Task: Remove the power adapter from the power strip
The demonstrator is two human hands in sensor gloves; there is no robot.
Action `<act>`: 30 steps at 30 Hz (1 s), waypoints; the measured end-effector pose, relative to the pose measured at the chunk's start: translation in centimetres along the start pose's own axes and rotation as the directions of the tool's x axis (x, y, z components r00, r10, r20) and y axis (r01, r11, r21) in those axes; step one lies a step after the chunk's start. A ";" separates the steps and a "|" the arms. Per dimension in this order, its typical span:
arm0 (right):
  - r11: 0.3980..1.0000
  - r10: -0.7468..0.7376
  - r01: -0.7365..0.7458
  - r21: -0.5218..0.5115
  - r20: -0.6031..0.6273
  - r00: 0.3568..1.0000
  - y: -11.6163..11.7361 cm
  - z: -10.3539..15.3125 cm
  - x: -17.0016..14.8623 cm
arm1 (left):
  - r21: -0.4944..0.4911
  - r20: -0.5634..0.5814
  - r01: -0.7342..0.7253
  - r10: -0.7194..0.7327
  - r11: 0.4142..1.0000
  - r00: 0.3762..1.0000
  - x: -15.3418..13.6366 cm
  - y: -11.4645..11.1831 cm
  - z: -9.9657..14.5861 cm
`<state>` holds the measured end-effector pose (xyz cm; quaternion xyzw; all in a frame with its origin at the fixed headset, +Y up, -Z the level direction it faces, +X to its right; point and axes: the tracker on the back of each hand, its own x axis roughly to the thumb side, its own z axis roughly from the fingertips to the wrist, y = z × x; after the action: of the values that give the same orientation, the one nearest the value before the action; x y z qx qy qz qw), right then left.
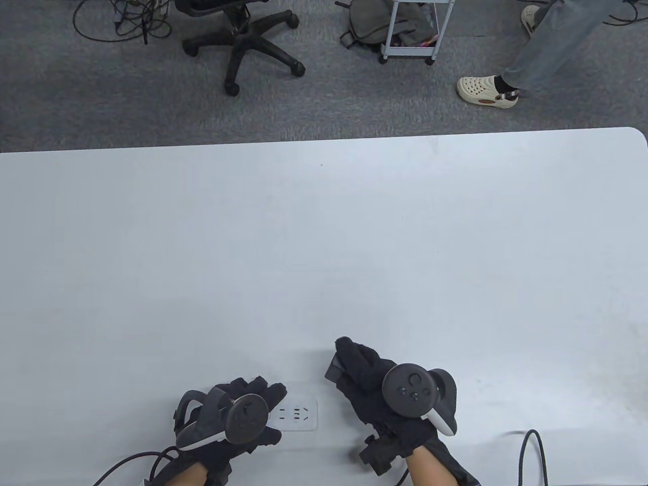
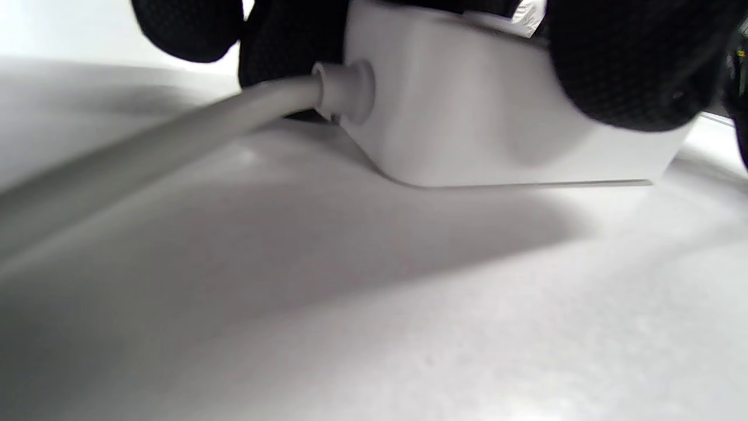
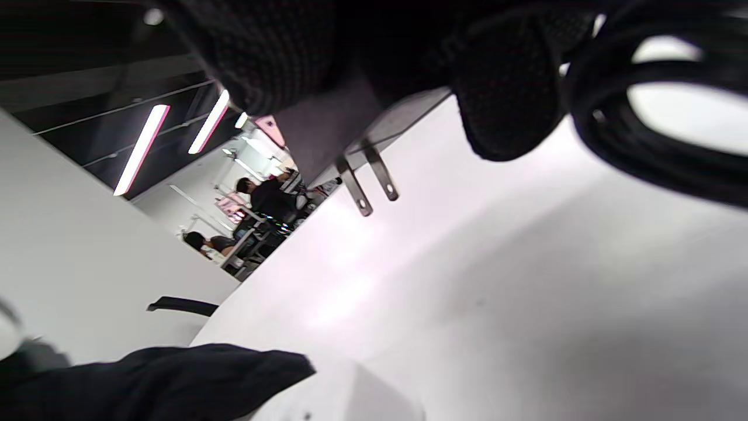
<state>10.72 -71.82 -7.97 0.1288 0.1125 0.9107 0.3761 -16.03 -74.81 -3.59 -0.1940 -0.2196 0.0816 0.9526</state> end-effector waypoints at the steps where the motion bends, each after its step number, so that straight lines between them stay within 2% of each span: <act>1: 1.000 -0.016 0.017 0.008 -0.023 1.000 0.2 -0.3 -0.5 | 0.000 0.001 -0.001 0.001 1.000 1.000 0.0 0.0 0.0; 7: 0.999 0.013 -0.007 0.054 -0.097 0.995 1.3 -1.2 -1.4 | -0.001 0.003 -0.001 0.001 1.000 1.000 -0.1 0.0 0.0; 11: 0.989 0.140 -0.129 0.074 -0.182 0.973 1.7 -1.4 -2.0 | -0.002 0.005 -0.004 0.004 1.000 1.000 -0.1 0.0 0.0; 16: 0.989 0.147 -0.145 0.027 -0.238 0.960 1.6 -1.4 -2.6 | -0.002 0.005 -0.004 0.004 1.000 1.000 0.0 0.0 0.0; 21: 0.969 0.233 -0.247 -0.019 -0.278 0.932 1.8 -1.3 -2.6 | -0.001 0.001 0.002 -0.002 1.000 1.000 0.0 0.0 0.1; 23: 0.955 0.281 -0.296 -0.007 -0.287 0.916 1.9 -1.3 -2.7 | -0.001 -0.001 0.004 -0.004 1.000 1.000 0.0 0.0 0.1; 30: 0.950 0.293 -0.312 -0.019 -0.290 0.911 2.2 -1.3 -2.5 | 0.003 -0.006 0.015 -0.015 1.000 1.000 0.1 0.0 0.1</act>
<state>10.63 -75.28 -8.88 0.0006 0.1141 0.9700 0.2145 -16.03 -74.75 -3.47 -0.1913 -0.2183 0.0742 0.9541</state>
